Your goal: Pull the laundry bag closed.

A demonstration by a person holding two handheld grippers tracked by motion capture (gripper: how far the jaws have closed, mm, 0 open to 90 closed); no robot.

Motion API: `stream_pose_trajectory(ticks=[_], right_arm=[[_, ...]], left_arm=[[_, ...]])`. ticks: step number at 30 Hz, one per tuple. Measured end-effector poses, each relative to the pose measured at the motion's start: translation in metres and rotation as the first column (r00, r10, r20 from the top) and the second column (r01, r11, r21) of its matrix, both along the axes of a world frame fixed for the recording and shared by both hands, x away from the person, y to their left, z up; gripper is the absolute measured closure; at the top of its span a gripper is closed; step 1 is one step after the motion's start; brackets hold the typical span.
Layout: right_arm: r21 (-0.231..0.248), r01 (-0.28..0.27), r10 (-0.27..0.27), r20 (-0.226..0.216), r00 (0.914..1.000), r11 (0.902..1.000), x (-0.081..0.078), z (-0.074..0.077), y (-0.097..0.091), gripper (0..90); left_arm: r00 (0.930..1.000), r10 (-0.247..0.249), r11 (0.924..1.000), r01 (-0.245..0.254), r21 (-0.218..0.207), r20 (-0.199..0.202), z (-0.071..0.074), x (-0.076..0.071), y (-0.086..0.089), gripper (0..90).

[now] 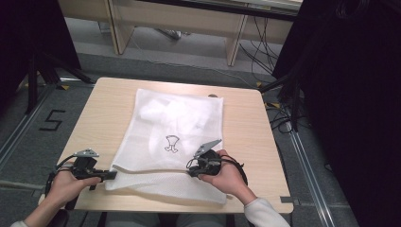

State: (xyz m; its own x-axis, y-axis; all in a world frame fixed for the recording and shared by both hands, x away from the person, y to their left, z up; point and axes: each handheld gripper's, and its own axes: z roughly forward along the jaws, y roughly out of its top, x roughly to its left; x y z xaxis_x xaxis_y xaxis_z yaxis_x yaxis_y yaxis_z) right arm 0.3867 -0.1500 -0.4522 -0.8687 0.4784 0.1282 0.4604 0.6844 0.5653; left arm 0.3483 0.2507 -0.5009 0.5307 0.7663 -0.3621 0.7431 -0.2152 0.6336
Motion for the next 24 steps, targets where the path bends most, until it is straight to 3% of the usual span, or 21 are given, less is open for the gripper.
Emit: stream_pose_trajectory(ticks=[24], right_arm=[[-0.007, 0.017, -0.017, 0.01, 0.9998, 0.9998, -0.002, 0.0, -0.011, 82.5]], left_arm=[[1.0, -0.001, 1.0, 0.001, 0.004, 0.0, 0.0, 0.0, 0.0, 85.3]])
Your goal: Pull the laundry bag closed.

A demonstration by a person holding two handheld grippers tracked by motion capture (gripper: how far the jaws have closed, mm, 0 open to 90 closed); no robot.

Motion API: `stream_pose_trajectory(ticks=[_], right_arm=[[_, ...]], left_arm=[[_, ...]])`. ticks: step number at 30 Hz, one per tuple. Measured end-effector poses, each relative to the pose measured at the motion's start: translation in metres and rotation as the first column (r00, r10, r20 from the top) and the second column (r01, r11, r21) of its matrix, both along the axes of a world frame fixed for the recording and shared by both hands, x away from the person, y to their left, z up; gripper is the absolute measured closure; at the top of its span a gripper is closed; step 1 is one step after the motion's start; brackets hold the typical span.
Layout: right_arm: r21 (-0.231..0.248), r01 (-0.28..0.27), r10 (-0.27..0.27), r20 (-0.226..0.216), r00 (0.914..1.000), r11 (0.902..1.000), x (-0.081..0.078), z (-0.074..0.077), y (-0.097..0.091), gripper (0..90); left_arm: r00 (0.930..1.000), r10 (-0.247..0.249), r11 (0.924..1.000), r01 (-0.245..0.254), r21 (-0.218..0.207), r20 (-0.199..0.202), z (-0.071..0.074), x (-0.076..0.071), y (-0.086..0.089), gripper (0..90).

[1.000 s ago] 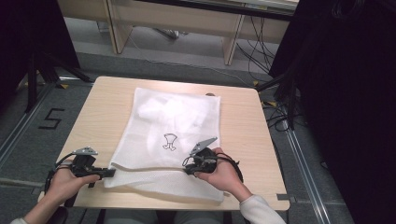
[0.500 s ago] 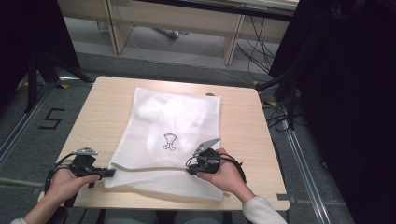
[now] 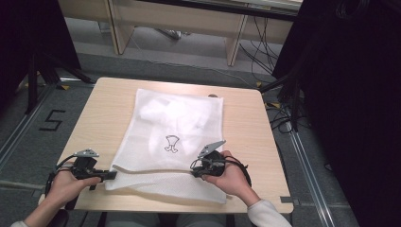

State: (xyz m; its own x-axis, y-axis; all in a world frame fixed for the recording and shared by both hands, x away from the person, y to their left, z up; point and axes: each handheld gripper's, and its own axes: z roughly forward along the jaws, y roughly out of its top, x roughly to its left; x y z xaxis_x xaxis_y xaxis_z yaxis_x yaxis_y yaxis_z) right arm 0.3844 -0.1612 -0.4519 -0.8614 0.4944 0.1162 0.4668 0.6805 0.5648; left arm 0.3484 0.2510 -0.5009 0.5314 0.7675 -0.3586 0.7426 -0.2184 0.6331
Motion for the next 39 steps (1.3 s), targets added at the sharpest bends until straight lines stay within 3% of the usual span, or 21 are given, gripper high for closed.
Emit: stream_pose_trajectory(ticks=[3, 5, 9, 23, 24, 31, 33, 35, 39], right_arm=[[-0.002, 0.026, -0.026, -0.01, 0.9996, 0.9997, -0.002, 0.001, -0.002, 82.5], [0.004, 0.007, -0.007, -0.001, 1.0, 1.0, -0.001, -0.001, -0.003, 82.5], [0.004, -0.002, 0.002, 0.004, 1.0, 1.0, 0.0, -0.001, -0.005, 82.5], [0.012, 0.043, -0.043, 0.0, 0.9991, 0.999, -0.003, 0.001, -0.009, 82.5], [-0.006, 0.038, -0.038, 0.002, 0.9993, 0.9993, -0.002, 0.002, -0.011, 82.5], [0.006, 0.056, -0.056, 0.007, 0.9984, 0.9984, -0.004, 0.001, -0.014, 82.5], [0.003, 0.036, -0.036, 0.002, 0.9993, 0.9993, -0.003, 0.002, -0.015, 82.5], [0.006, 0.064, -0.064, 0.008, 0.9979, 0.9979, -0.004, 0.001, -0.016, 82.5], [-0.003, 0.048, -0.048, 0.004, 0.9989, 0.9989, -0.004, 0.002, -0.019, 82.5]], left_arm=[[1.0, 0.0, 1.0, 0.0, 0.002, -0.001, 0.0, 0.0, 0.0, 85.3], [0.9998, -0.012, 0.9998, 0.012, 0.014, -0.014, 0.001, 0.0, 0.001, 85.3], [1.0, -0.003, 1.0, 0.003, 0.005, -0.001, 0.0, 0.0, 0.0, 85.3], [1.0, 0.0, 1.0, 0.0, 0.002, 0.0, 0.0, 0.0, 0.0, 85.3], [1.0, 0.0, 1.0, 0.0, 0.001, -0.001, 0.0, 0.0, 0.0, 85.3], [1.0, 0.0, 1.0, 0.0, 0.001, 0.0, 0.0, 0.0, 0.0, 85.3], [1.0, 0.0, 1.0, 0.0, 0.0, 0.0, 0.0, 0.0, 0.0, 85.3], [1.0, -0.001, 1.0, 0.001, 0.003, 0.0, 0.0, 0.0, 0.0, 85.3], [1.0, -0.004, 0.9999, 0.004, 0.013, -0.009, 0.001, 0.0, 0.001, 85.3]])
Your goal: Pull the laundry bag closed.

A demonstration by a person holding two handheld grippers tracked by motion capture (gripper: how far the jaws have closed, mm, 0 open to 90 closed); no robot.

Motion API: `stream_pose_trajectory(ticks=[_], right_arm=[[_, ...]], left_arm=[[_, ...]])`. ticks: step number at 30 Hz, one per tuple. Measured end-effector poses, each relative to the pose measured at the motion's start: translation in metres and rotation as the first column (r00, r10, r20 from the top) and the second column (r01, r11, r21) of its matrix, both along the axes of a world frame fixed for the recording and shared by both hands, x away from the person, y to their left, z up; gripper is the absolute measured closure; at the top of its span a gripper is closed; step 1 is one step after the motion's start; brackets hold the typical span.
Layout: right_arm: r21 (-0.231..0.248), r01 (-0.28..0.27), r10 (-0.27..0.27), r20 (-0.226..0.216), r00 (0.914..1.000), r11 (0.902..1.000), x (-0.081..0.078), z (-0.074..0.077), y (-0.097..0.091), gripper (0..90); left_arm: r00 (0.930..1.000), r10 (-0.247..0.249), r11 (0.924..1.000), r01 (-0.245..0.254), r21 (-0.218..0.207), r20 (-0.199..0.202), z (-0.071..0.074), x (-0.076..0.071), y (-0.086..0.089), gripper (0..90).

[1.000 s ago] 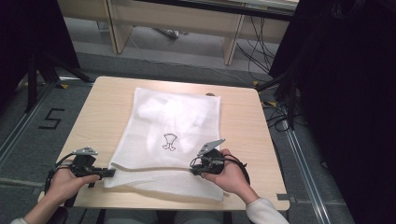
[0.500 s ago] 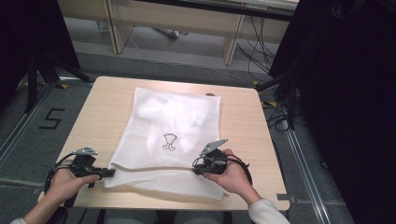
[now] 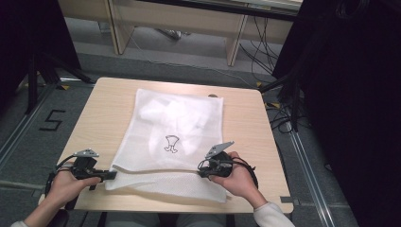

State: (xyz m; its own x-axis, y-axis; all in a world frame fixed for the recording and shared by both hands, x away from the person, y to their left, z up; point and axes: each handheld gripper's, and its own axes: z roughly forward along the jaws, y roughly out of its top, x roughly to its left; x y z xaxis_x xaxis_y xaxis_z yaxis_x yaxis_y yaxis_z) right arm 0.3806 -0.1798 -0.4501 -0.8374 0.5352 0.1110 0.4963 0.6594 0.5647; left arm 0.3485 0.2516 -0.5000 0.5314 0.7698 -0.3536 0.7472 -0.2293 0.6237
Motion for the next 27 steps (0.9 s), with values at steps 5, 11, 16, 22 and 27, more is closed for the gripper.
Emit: stream_pose_trajectory(ticks=[5, 11, 16, 22, 27], right_arm=[[0.008, 0.007, -0.007, -0.003, 1.0, 0.9999, -0.001, 0.001, -0.003, 82.5], [0.014, 0.016, -0.016, -0.001, 0.9999, 0.9998, -0.001, -0.001, -0.005, 82.5], [0.0, 0.024, -0.024, -0.008, 0.9997, 0.9997, -0.002, -0.002, -0.009, 82.5], [0.003, 0.027, -0.027, -0.001, 0.9996, 0.9996, -0.002, -0.001, -0.013, 82.5], [0.003, 0.041, -0.041, -0.019, 0.999, 0.9991, -0.003, -0.001, -0.017, 82.5]], left_arm=[[0.9999, 0.006, 0.9999, -0.006, -0.013, 0.01, -0.001, 0.0, -0.001, 85.3], [1.0, -0.002, 1.0, 0.002, -0.004, 0.001, 0.0, 0.0, 0.0, 85.4], [1.0, 0.003, 1.0, -0.003, -0.008, 0.009, -0.001, 0.0, 0.0, 85.3], [1.0, 0.001, 1.0, -0.001, -0.006, 0.01, -0.001, 0.0, 0.0, 85.4], [1.0, -0.005, 1.0, 0.005, 0.001, 0.0, 0.0, 0.0, 0.001, 85.4]])
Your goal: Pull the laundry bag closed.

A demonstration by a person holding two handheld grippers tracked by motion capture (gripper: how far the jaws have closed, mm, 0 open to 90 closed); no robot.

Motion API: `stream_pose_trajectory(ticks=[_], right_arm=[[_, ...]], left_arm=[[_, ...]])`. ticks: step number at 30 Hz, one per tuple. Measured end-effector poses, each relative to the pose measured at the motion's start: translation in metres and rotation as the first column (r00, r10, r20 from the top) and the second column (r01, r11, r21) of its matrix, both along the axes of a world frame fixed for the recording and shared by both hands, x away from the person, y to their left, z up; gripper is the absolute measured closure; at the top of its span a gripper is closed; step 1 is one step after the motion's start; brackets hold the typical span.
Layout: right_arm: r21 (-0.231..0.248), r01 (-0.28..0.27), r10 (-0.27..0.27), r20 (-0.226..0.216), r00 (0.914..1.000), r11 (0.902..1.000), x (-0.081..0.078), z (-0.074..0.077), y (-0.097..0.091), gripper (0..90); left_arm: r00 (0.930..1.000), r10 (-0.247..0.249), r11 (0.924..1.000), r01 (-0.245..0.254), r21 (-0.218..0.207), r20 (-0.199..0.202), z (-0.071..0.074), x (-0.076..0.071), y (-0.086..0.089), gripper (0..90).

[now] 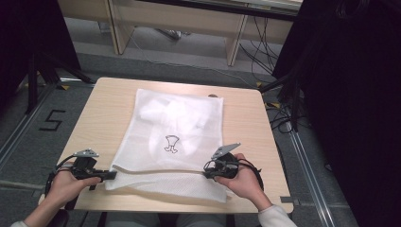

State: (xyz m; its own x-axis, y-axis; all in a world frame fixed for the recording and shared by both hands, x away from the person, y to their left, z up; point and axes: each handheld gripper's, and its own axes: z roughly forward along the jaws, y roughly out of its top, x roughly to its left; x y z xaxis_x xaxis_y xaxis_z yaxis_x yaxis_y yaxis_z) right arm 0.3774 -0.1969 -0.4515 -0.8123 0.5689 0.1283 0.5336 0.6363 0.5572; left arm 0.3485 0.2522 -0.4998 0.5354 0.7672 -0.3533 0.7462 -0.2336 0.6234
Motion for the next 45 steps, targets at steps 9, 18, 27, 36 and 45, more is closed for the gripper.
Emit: stream_pose_trajectory(ticks=[9, 18, 27, 36, 45], right_arm=[[-0.012, 0.02, -0.021, -0.002, 0.9998, 0.9997, -0.002, 0.0, -0.009, 82.5], [-0.006, 0.033, -0.034, -0.007, 0.9994, 0.9994, -0.002, -0.003, -0.022, 82.5], [-0.003, 0.06, -0.06, -0.02, 0.998, 0.9982, -0.003, -0.004, -0.036, 82.5], [-0.035, 0.082, -0.084, -0.042, 0.9956, 0.996, -0.006, -0.01, -0.047, 82.5], [-0.077, 0.058, -0.062, -0.059, 0.9963, 0.9953, -0.007, -0.014, -0.045, 82.4]], left_arm=[[1.0, 0.001, 1.0, -0.001, 0.002, -0.003, 0.0, 0.0, 0.001, 85.4], [1.0, -0.001, 1.0, 0.001, -0.002, -0.009, 0.0, 0.0, 0.001, 85.3], [0.9999, 0.002, 1.0, -0.002, -0.003, -0.012, -0.001, 0.0, 0.001, 85.3], [1.0, 0.007, 0.9998, -0.007, -0.017, -0.004, -0.002, 0.0, 0.0, 85.3], [0.9995, -0.006, 1.0, 0.006, 0.001, -0.029, -0.003, 0.0, 0.001, 84.8]])
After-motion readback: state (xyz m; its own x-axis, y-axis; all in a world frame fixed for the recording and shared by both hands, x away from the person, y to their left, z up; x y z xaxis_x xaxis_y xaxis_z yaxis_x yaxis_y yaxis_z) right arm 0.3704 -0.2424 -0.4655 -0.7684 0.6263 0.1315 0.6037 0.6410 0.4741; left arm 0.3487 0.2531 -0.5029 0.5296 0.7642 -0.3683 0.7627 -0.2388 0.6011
